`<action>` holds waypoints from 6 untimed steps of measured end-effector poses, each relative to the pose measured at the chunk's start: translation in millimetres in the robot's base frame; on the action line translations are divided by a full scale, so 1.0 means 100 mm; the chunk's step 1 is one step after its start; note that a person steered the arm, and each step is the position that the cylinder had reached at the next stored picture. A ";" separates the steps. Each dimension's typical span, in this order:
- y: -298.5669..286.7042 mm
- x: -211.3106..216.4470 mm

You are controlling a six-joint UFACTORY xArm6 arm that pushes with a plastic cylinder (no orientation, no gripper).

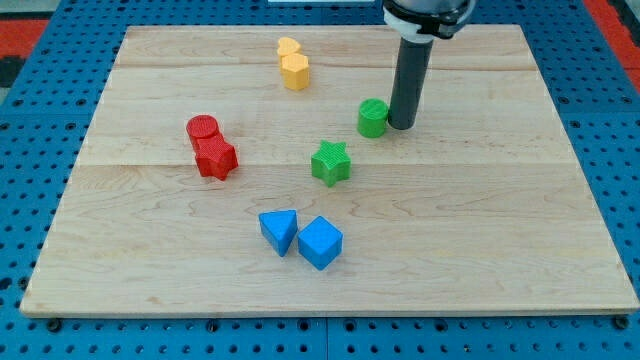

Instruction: Push green star into green circle

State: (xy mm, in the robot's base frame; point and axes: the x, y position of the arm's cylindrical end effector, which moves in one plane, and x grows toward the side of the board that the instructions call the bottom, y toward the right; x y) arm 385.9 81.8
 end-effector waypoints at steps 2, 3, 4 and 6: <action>-0.54 -0.11; -0.14 0.74; -0.48 0.95; -0.76 0.40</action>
